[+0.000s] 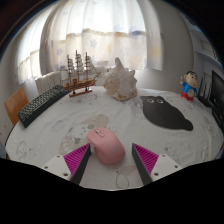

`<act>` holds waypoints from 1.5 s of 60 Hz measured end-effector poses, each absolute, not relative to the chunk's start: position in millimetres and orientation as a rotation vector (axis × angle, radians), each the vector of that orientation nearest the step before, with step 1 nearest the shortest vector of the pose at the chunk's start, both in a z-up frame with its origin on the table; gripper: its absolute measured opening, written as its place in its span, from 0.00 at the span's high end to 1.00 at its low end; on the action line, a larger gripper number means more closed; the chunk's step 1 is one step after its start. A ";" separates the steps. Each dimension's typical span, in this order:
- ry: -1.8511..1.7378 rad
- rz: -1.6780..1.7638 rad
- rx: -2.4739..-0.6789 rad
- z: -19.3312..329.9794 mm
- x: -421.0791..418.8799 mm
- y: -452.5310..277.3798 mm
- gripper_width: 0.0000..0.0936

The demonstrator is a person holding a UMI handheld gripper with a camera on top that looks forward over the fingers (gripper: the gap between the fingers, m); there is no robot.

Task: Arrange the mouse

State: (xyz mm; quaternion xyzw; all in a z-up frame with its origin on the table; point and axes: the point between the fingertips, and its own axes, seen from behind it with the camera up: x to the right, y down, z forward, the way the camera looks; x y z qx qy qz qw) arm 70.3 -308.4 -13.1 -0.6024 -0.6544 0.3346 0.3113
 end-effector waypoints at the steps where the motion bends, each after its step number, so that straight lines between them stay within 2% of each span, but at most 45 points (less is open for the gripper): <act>1: -1.729 0.880 -1.593 -12.5 68.5 -307.6 0.09; 30: -1.756 0.875 -1.616 -14.4 29.5 -305.0 0.10; 34: -1.761 0.888 -1.608 -14.5 29.0 -308.3 0.22; 36: -1.763 0.887 -1.604 -14.6 28.5 -309.0 0.35; 37: -1.762 0.884 -1.601 -14.6 28.3 -308.8 0.46; 47: -1.749 0.855 -1.622 -8.3 26.6 -299.2 0.58; 53: -1.732 0.855 -1.637 14.5 20.6 -288.4 0.60; 61: -1.687 0.900 -1.652 69.6 -7.0 -264.8 0.60; 68: -1.600 0.914 -1.640 118.9 -49.1 -217.7 0.60; 73: -1.548 0.911 -1.627 132.5 -82.1 -178.0 0.60; 79: -1.528 0.856 -1.621 112.0 -115.9 -131.6 0.60; 90: -1.589 0.760 -1.735 17.3 -134.7 -82.5 0.60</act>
